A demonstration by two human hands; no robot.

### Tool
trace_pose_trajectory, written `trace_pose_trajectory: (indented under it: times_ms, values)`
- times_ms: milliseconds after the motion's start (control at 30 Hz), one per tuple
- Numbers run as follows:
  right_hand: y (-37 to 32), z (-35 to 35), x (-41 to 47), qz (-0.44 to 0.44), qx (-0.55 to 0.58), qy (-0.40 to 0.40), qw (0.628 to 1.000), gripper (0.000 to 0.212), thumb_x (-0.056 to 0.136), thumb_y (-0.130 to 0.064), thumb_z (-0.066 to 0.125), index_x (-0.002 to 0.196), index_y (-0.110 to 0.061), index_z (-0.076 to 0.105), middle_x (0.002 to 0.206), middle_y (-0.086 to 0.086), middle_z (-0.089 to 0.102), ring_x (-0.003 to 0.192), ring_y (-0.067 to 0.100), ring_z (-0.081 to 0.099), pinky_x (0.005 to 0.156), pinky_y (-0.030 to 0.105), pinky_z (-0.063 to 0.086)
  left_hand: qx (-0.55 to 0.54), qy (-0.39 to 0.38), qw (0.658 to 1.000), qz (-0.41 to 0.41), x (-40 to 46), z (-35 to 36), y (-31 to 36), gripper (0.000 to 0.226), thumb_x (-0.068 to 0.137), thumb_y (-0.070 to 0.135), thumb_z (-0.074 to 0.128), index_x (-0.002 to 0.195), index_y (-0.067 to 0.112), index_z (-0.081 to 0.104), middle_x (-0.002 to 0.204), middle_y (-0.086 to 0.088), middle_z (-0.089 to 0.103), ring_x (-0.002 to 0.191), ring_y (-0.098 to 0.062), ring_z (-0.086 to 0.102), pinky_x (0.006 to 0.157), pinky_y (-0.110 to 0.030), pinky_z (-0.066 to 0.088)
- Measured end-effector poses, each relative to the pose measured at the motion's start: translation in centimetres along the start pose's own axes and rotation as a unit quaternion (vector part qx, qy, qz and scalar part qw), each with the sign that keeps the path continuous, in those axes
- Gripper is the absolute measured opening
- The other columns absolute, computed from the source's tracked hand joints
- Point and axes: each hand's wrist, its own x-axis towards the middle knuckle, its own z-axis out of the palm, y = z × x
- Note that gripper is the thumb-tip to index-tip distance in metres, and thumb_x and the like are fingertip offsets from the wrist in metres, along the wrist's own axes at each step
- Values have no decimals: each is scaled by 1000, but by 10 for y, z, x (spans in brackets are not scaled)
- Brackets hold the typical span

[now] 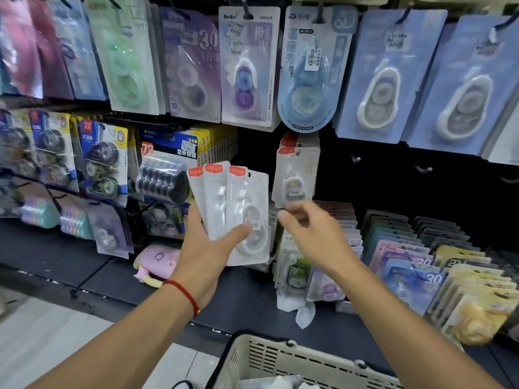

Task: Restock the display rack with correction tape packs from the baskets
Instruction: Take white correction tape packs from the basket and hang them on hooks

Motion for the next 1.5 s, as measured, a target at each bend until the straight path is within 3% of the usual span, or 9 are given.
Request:
trace_pose_trajectory:
  times_ms: [100, 167, 333, 500, 700, 867, 1067, 1233, 1500]
  values:
    - [-5, 4, -7, -6, 64, -85, 994, 45, 84, -71, 65, 106, -32, 72, 97, -13, 75, 91, 6, 69, 79, 27, 56, -69, -56, 995, -48, -5, 9, 3, 74, 81, 12, 82, 143, 32, 46, 131, 0, 73, 117, -25, 73, 92, -55, 62]
    - [-5, 5, -9, -15, 87, -78, 993, 34, 89, -61, 69, 99, -30, 74, 93, -12, 78, 87, 9, 72, 80, 36, 61, -88, -81, 991, -64, -6, 13, 3, 74, 83, 14, 80, 144, 32, 45, 132, -1, 73, 117, -28, 73, 90, -59, 62]
    - [-3, -6, -10, 10, 197, -33, 980, 36, 91, -50, 73, 113, -24, 63, 99, -3, 79, 85, 18, 78, 69, 45, 63, -105, -89, 988, -71, -5, 16, 2, 71, 85, 17, 78, 145, 35, 45, 136, 0, 71, 118, -32, 73, 88, -67, 59]
    - [-3, -15, -11, 4, 220, 35, 975, 29, 91, -40, 64, 115, -26, 55, 112, -2, 70, 81, 19, 75, 57, 47, 64, -73, -27, 996, -44, -1, 11, -4, 68, 86, 11, 80, 142, 34, 50, 133, 2, 71, 120, -28, 71, 82, -64, 62]
    - [-1, -15, -10, 23, 222, 48, 974, 19, 104, -31, 60, 122, -29, 54, 120, -5, 72, 79, 15, 79, 68, 55, 65, -45, 7, 999, -16, 3, 4, -8, 63, 90, 5, 79, 140, 34, 53, 128, 4, 72, 118, -21, 71, 85, -54, 64]
    - [0, -10, -9, 7, 256, 86, 963, 25, 101, -34, 67, 122, -25, 58, 110, -6, 77, 79, 19, 79, 59, 36, 64, -20, 24, 1000, -1, 4, 2, -8, 61, 90, 7, 80, 137, 35, 54, 122, 8, 74, 115, -18, 72, 88, -49, 64]
    - [17, -9, -6, 54, -134, 20, 989, 60, 101, -54, 57, 147, -20, 43, 140, 2, 54, 126, 22, 57, 92, 35, 46, -7, 14, 1000, 17, 4, 5, -8, 60, 89, 6, 81, 136, 32, 54, 122, 8, 74, 112, -14, 73, 82, -34, 65]
    - [5, -6, -12, -52, -1, -81, 995, 29, 98, -52, 62, 120, -33, 66, 107, -20, 70, 98, -1, 66, 85, 23, 54, -25, -55, 998, -25, -1, 11, -6, 71, 78, 14, 92, 138, 25, 53, 128, -3, 73, 118, -26, 72, 91, -52, 63]
    - [5, -7, -9, -41, 143, -32, 988, 31, 83, -51, 75, 104, -31, 65, 92, -12, 76, 83, 13, 74, 68, 38, 63, -36, -82, 995, -44, -6, 15, -2, 60, 85, 25, 86, 136, 26, 53, 127, -5, 74, 110, -31, 75, 79, -60, 64]
